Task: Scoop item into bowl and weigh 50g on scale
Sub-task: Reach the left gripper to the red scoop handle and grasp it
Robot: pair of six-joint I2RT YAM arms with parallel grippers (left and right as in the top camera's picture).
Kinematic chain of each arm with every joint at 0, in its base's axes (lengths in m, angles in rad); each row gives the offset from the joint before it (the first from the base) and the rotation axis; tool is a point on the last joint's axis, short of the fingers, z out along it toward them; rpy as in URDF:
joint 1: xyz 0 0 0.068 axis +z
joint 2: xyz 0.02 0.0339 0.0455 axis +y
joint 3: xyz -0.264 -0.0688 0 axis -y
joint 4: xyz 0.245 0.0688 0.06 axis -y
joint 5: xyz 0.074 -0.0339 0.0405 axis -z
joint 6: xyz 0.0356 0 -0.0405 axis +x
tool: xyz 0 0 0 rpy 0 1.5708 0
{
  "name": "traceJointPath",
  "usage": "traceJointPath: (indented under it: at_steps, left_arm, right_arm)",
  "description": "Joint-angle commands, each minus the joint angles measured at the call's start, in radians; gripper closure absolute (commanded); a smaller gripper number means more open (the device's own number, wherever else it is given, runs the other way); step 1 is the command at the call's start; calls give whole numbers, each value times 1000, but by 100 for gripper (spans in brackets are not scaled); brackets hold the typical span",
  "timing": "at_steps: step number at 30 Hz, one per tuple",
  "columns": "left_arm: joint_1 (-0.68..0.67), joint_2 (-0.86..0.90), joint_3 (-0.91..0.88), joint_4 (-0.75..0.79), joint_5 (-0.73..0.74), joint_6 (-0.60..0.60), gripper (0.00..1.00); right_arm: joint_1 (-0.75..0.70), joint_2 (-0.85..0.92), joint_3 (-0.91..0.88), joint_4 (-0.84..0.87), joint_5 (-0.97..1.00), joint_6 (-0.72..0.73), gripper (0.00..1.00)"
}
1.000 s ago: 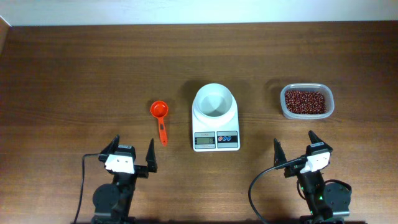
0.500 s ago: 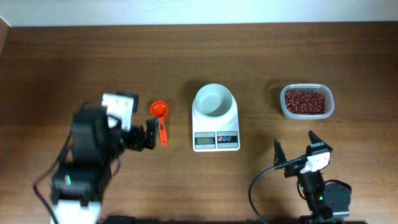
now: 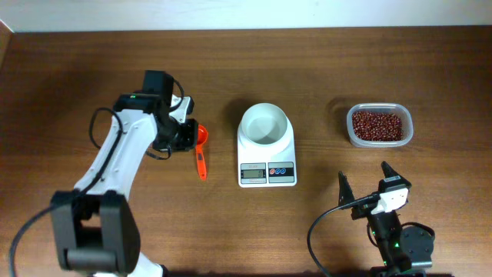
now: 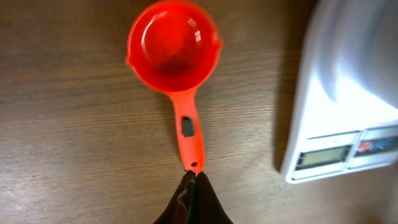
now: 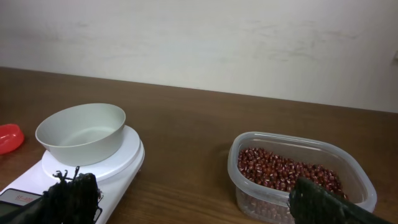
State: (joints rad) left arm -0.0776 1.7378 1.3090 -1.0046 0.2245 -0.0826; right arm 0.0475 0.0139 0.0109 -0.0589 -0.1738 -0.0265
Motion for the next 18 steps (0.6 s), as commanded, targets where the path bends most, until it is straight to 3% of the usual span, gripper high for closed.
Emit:
traceJointPath:
  at_steps: [1, 4, 6, 7, 8, 10, 11, 12, 13, 18]
  left_arm:
    - [-14, 64, -2, -5, -124, -113, 98]
    - [-14, 105, -2, -4, -166, -135, 89]
    - [-14, 121, -4, -5, -169, -137, 70]
    - [-14, 129, -5, -8, -169, -137, 28]
    - [-14, 132, -5, -8, -163, -137, 4]
    - [-14, 132, -5, -6, -158, -137, 1]
    - [-14, 133, -5, -7, -158, -137, 7]
    - [-14, 133, -8, -8, -158, -137, 27]
    - [-14, 133, -18, -3, -158, -137, 33]
    - [-40, 134, -86, 92, -117, -141, 35]
  right_arm:
    - [5, -6, -5, -5, 5, 5, 1]
    - [5, -6, -5, -5, 5, 5, 1]
    - [5, -6, -5, -5, 5, 5, 1]
    - [5, -6, -5, -5, 5, 5, 1]
    - [5, -6, -5, -5, 5, 5, 1]
    - [5, -6, -5, -5, 5, 5, 1]
    - [5, -6, -5, -5, 5, 5, 1]
    - [5, -6, -5, -5, 5, 5, 1]
    - [5, -6, -5, -5, 5, 5, 1]
    - [5, -6, -5, -5, 5, 5, 1]
